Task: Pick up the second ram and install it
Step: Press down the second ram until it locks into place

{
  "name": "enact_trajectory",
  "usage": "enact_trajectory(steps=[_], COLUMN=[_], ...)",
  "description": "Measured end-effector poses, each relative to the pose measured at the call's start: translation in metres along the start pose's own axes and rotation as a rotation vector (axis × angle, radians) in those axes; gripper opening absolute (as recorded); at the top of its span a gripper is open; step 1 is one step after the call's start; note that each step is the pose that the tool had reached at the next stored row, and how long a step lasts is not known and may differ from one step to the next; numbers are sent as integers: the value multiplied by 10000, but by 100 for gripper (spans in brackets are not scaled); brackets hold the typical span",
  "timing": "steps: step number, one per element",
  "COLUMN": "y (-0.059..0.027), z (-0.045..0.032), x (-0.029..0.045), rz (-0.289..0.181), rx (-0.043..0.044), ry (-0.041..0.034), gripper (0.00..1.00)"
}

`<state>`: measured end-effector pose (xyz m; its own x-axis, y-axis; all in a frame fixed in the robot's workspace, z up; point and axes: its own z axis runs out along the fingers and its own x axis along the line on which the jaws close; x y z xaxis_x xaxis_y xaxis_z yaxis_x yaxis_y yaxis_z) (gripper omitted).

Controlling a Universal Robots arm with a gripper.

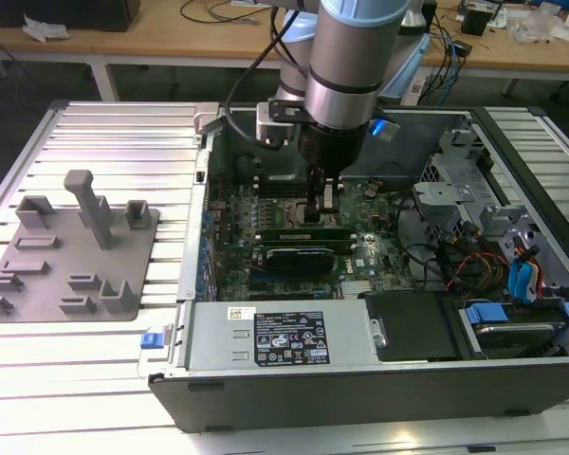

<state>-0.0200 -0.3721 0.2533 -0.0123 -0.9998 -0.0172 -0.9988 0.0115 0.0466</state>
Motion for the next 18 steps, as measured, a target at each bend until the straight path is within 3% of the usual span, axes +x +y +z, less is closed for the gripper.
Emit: enact_trajectory(steps=[8, 18], y=[-77, -257], z=[-4, -12], x=[-1, -3], rz=[0, -1], rx=[0, -1], ry=[0, 1], gripper=[8, 8])
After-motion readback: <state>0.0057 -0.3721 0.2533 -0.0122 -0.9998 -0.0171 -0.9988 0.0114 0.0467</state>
